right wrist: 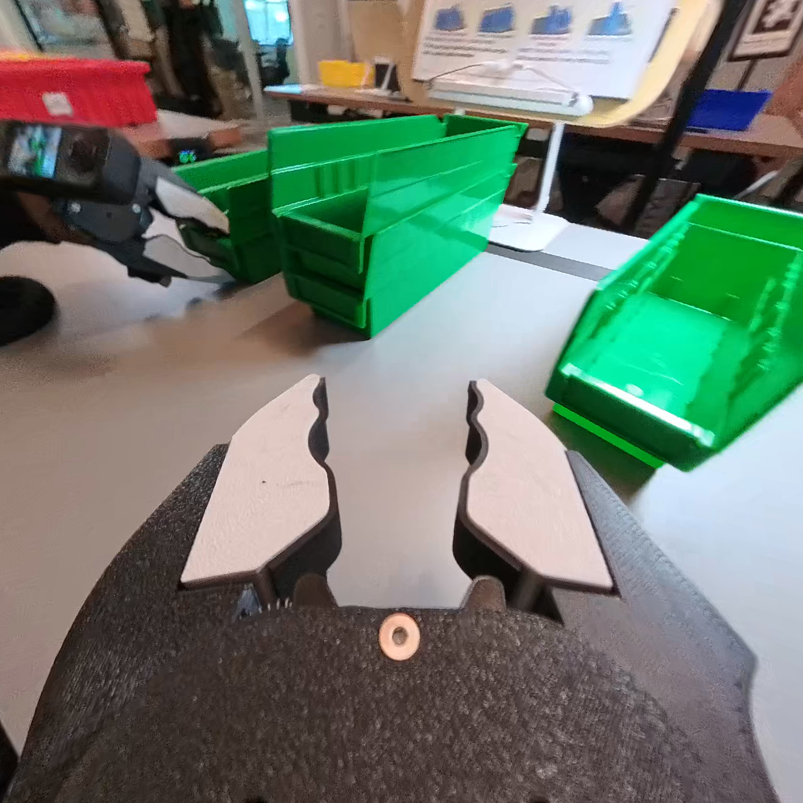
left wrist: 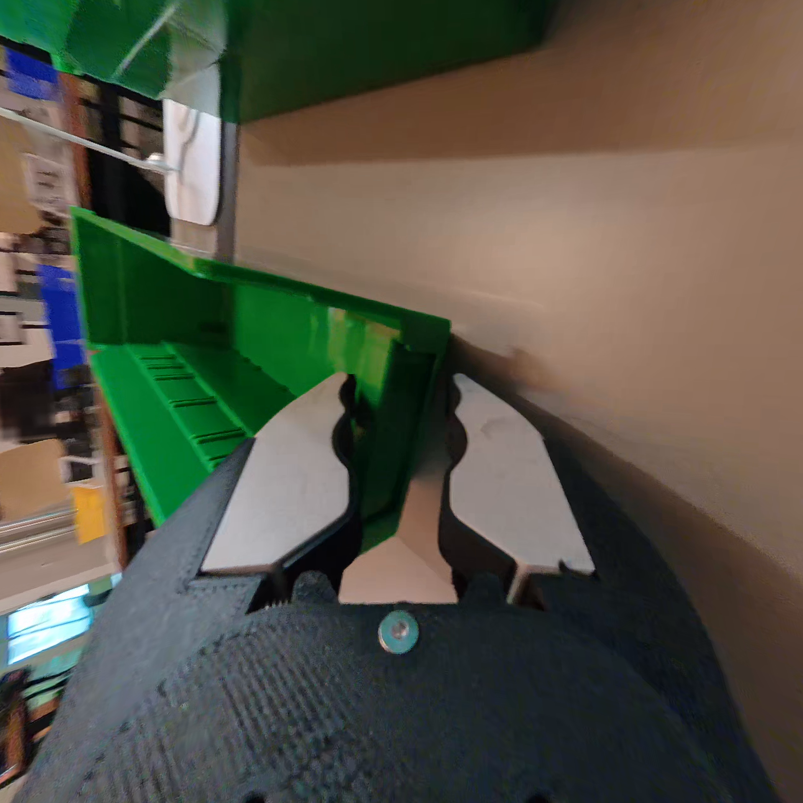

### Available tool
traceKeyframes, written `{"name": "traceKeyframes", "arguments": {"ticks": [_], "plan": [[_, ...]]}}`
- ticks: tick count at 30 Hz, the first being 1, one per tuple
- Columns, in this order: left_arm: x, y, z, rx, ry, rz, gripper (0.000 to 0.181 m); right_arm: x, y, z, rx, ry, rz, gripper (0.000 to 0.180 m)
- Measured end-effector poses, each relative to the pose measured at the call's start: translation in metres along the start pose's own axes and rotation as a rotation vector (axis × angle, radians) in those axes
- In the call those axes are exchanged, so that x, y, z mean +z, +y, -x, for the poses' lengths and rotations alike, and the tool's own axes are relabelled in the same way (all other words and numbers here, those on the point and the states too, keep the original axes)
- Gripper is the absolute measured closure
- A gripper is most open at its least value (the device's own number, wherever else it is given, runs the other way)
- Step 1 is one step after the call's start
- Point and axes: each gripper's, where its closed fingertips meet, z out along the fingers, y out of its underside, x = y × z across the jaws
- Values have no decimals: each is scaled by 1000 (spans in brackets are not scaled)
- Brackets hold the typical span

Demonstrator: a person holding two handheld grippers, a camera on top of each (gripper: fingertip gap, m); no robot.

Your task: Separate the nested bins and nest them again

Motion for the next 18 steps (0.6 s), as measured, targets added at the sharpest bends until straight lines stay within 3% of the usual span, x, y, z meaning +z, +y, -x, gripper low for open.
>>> {"name": "traceKeyframes", "arguments": {"ticks": [6,12,18], "plan": [[-3,-11,11,54,-91,-46,148,-13,2,-15,123,10,-81,120],[-49,-42,54,63,-254,-110,149,-13,-2,-15,139,-12,-107,121],[-104,-119,86,137,-308,-243,148,-13,-4,-14,130,-10,-118,122]]}}
